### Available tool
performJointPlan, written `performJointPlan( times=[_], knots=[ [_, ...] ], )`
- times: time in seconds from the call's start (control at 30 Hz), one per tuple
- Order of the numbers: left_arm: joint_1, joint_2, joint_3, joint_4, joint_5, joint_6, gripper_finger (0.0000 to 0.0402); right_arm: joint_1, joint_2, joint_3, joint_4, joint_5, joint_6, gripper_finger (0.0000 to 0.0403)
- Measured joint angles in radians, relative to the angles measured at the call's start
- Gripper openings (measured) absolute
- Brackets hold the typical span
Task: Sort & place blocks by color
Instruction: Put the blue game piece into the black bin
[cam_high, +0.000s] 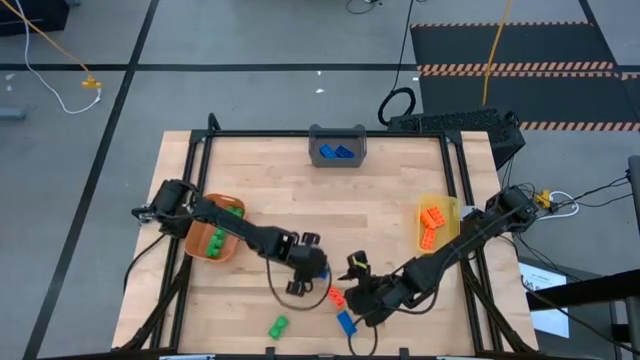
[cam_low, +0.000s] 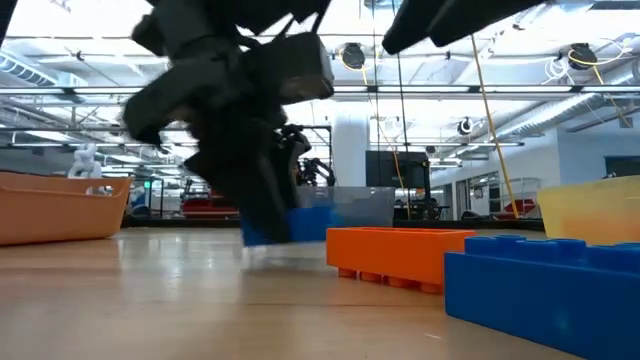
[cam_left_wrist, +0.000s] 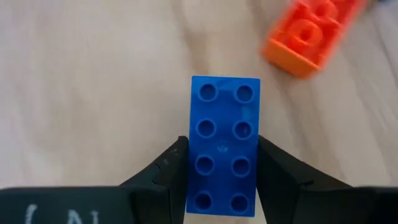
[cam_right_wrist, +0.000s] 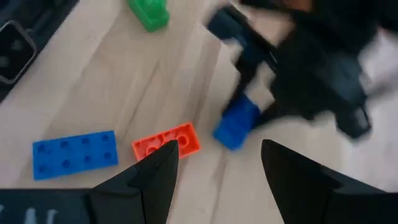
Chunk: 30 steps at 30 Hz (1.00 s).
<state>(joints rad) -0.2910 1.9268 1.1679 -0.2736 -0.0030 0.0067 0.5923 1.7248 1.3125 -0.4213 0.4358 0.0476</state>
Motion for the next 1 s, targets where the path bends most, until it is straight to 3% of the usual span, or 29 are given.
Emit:
performJointPlan(
  times=[0.27,0.47,0.73,0.87,1.0],
  knots=[
    [0.089,-0.079,0.0,0.07,0.226,-0.139,0.0141,-0.003,0.0,-0.011,0.013,0.066,-0.122,0.0222],
    [0.112,-0.091,0.001,0.228,0.353,-0.268,0.0141,-0.032,0.0,-0.111,0.214,0.114,-0.259,0.0222],
    [0.113,-0.091,0.001,0.225,0.378,-0.269,0.0141,-0.082,-0.001,-0.21,0.334,0.115,-0.304,0.022],
    [0.114,-0.091,0.001,0.224,0.397,-0.262,0.0141,-0.088,-0.001,-0.219,0.341,0.113,-0.332,0.0192],
    [0.126,-0.091,0.001,0.223,0.403,-0.247,0.0141,-0.088,-0.001,-0.219,0.335,0.113,-0.357,0.0126]
  ],
)
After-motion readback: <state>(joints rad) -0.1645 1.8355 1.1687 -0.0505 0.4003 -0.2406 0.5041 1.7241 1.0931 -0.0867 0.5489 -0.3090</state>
